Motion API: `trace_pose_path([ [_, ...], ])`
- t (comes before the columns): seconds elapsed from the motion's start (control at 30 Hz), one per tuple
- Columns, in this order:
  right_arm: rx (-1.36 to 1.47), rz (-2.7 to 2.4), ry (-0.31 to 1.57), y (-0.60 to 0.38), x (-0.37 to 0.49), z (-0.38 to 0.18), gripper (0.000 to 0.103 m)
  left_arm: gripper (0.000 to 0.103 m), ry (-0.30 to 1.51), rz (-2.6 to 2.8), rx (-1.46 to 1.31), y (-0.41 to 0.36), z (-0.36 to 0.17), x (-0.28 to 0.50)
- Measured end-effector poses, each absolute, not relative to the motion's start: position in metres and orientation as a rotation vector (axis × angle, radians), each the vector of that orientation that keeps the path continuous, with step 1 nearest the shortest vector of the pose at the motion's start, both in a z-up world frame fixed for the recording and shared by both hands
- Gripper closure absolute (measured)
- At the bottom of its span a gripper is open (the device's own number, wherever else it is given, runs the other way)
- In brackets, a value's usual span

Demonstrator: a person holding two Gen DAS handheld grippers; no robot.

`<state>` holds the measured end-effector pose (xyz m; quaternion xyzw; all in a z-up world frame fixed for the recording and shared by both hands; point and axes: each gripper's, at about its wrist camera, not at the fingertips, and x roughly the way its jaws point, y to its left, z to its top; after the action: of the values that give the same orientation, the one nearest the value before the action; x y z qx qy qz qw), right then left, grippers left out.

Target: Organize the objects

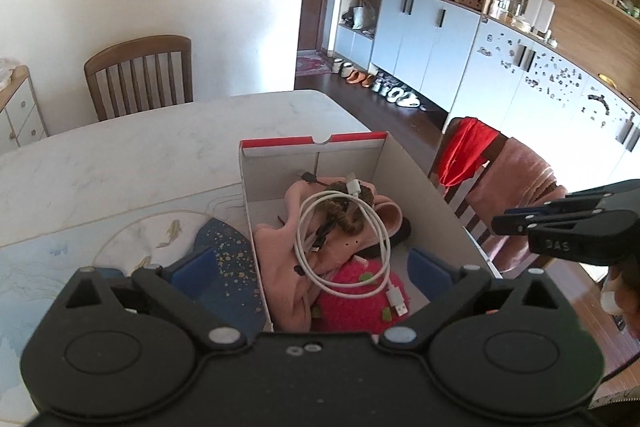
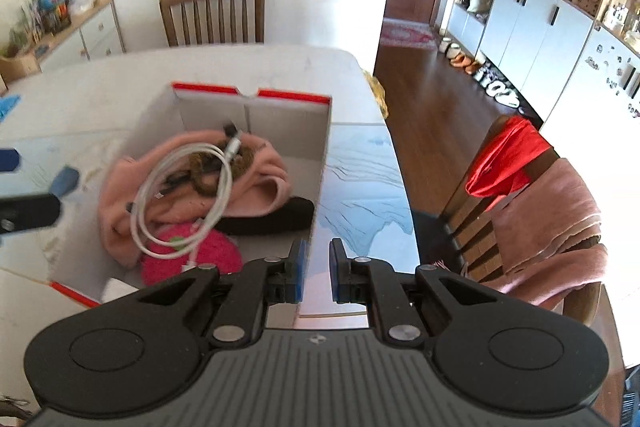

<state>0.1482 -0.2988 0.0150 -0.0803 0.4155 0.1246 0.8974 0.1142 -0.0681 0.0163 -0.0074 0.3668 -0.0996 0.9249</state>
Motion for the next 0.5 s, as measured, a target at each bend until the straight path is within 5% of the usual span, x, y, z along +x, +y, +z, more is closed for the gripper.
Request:
trace_pose_path([
  [0.5, -0.091, 0.318, 0.734, -0.274, 0.086, 0.038, 0.043, 0.001, 0.729, -0.251, 0.010, -0.053, 0.019, 0.091],
])
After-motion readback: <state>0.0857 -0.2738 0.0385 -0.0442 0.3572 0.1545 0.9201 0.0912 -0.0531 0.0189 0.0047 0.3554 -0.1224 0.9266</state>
